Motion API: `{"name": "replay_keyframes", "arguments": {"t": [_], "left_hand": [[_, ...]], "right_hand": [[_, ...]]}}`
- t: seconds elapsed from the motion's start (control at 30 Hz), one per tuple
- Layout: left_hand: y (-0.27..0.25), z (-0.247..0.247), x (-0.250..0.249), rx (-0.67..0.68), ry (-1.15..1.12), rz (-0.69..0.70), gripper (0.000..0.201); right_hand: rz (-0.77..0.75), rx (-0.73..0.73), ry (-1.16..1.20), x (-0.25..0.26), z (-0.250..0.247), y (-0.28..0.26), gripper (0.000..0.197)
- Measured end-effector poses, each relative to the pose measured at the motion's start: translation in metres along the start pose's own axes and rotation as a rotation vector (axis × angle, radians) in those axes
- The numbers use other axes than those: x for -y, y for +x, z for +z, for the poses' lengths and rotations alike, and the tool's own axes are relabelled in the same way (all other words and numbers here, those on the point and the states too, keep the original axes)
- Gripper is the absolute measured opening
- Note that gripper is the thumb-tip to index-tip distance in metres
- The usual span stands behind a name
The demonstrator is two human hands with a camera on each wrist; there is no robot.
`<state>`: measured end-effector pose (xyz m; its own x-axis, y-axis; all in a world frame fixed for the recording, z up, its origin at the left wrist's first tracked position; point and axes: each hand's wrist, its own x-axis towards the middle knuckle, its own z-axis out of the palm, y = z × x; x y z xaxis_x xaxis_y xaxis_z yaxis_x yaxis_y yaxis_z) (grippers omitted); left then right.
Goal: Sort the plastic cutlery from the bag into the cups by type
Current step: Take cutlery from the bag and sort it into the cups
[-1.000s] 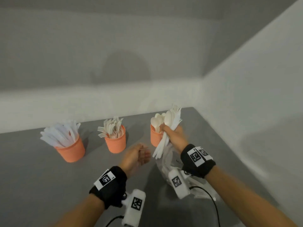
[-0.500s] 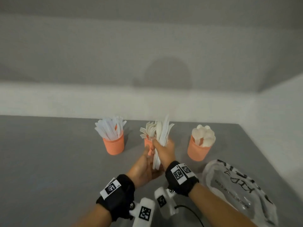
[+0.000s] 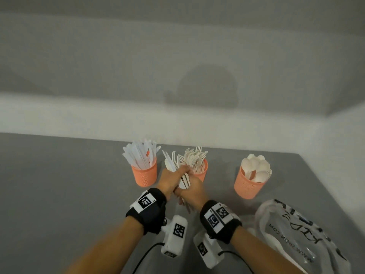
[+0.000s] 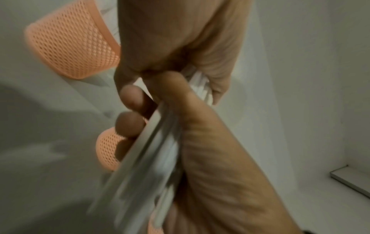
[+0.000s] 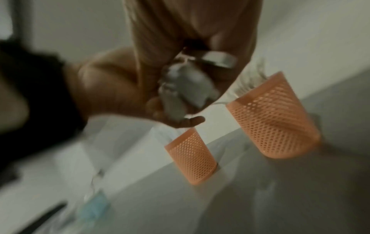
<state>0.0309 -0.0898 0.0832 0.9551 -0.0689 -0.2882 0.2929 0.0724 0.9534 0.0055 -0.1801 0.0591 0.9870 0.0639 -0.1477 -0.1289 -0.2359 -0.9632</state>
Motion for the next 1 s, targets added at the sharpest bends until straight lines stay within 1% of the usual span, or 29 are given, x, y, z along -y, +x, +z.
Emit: {"name": "replay_keyframes", "arguments": {"t": [0.1, 0.17, 0.2, 0.23, 0.33, 0.4, 0.43, 0.5, 0.57, 0.6, 0.63, 0.7, 0.77, 0.83, 0.87, 0.93, 0.97, 1.0], "left_hand": [[0.004, -0.004, -0.004, 0.154, -0.031, -0.027, 0.022], [0.006, -0.006, -0.003, 0.247, -0.083, -0.058, 0.022], [0.008, -0.006, -0.002, 0.269, -0.083, -0.058, 0.022], [0.008, -0.006, -0.003, 0.282, -0.060, -0.056, 0.022], [0.008, -0.006, -0.003, 0.288, 0.003, -0.041, 0.029], [0.009, -0.007, -0.005, 0.246, 0.038, 0.003, 0.034], [0.010, -0.008, -0.006, 0.195, 0.051, 0.036, 0.037], [0.016, -0.010, -0.007, 0.036, 0.056, 0.104, 0.041], [0.021, -0.011, -0.009, -0.097, 0.080, 0.188, 0.035], [0.022, -0.011, -0.011, -0.132, 0.115, 0.225, 0.029], [0.022, -0.011, -0.012, -0.145, 0.152, 0.253, 0.024], [0.024, -0.009, -0.013, -0.130, 0.210, 0.280, 0.015], [0.026, -0.008, -0.013, -0.140, 0.224, 0.276, 0.024], [0.028, -0.009, -0.013, -0.145, 0.184, 0.251, 0.031], [0.027, -0.009, -0.015, -0.128, 0.158, 0.236, 0.029], [0.025, -0.008, -0.018, -0.090, 0.111, 0.206, 0.015], [0.024, -0.008, -0.020, -0.084, 0.106, 0.205, 0.010], [0.023, -0.008, -0.021, -0.093, 0.120, 0.215, 0.009]], "right_hand": [[0.082, 0.237, 0.238, 0.005, -0.013, 0.000, 0.034], [0.133, 0.343, 0.296, 0.010, -0.019, -0.003, 0.016], [0.154, 0.381, 0.312, 0.011, -0.020, -0.004, 0.010], [0.189, 0.404, 0.339, 0.011, -0.019, -0.005, 0.011], [0.266, 0.366, 0.416, 0.008, -0.012, -0.005, 0.015], [0.263, 0.304, 0.424, 0.003, -0.009, -0.002, 0.010], [0.246, 0.265, 0.433, 0.001, -0.009, 0.001, 0.012], [0.225, 0.178, 0.408, -0.004, -0.010, 0.006, 0.033], [0.197, 0.127, 0.372, -0.009, -0.012, 0.008, 0.037], [0.183, 0.119, 0.345, -0.011, -0.012, 0.008, 0.038], [0.175, 0.124, 0.317, -0.011, -0.013, 0.008, 0.038], [0.149, 0.141, 0.277, -0.012, -0.011, 0.008, 0.041], [0.156, 0.151, 0.269, -0.011, -0.010, 0.007, 0.042], [0.179, 0.159, 0.326, -0.009, -0.012, 0.008, 0.035], [0.197, 0.157, 0.384, -0.009, -0.014, 0.008, 0.031], [0.228, 0.132, 0.498, -0.010, -0.016, 0.010, 0.029], [0.234, 0.109, 0.522, -0.011, -0.017, 0.010, 0.027], [0.234, 0.080, 0.521, -0.014, -0.017, 0.012, 0.026]]}}
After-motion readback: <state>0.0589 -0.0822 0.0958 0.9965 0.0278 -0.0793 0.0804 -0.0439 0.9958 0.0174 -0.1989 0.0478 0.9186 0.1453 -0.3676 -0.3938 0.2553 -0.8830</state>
